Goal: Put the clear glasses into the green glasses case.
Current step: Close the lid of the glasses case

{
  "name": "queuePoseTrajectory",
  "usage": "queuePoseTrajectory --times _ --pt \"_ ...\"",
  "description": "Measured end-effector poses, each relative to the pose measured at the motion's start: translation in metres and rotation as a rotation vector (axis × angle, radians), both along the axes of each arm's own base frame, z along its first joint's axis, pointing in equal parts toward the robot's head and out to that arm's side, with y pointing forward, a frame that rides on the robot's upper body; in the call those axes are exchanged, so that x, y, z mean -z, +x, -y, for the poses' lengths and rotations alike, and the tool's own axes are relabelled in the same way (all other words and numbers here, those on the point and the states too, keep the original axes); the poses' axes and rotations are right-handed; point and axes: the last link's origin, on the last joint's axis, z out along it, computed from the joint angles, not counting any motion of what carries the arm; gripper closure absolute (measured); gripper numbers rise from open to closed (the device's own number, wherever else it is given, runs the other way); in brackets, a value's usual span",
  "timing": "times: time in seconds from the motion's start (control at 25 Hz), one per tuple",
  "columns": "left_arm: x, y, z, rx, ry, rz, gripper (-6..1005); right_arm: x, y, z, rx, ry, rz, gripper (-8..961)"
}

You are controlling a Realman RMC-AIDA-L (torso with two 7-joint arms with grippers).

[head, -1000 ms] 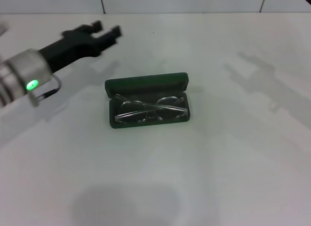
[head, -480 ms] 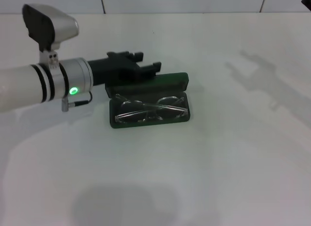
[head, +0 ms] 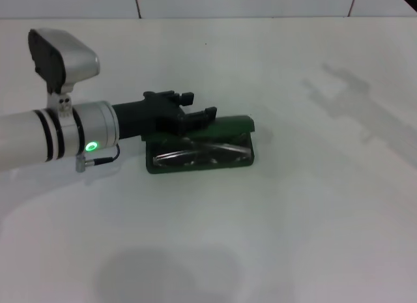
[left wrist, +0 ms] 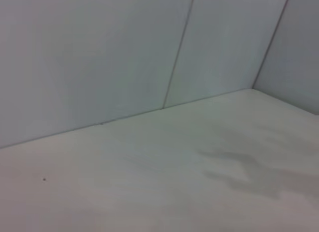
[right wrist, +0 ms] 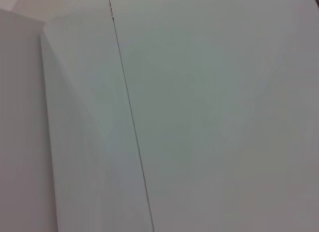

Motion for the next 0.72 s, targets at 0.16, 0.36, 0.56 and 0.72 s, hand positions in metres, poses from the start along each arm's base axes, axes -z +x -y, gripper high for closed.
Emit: queuePoseTrajectory --times 0.16,0.36,0.56,0.72 --pt "0.000 -0.002 0.006 0.009 -0.009 0.014 351 0.002 -0.001 0.000 -0.006 -0.001 0.006 377" --pt "0.002 -0.001 0.009 0.028 -0.014 0.024 351 0.003 -0.004 0.000 -0.022 0.007 0.017 377" --pt "0.003 -0.001 0.011 0.030 -0.021 0.021 351 0.003 -0.004 -0.001 -0.020 0.015 0.022 377" --pt "0.005 -0.002 0.013 0.048 -0.029 0.005 351 0.003 -0.004 -0.001 -0.021 0.022 0.026 377"
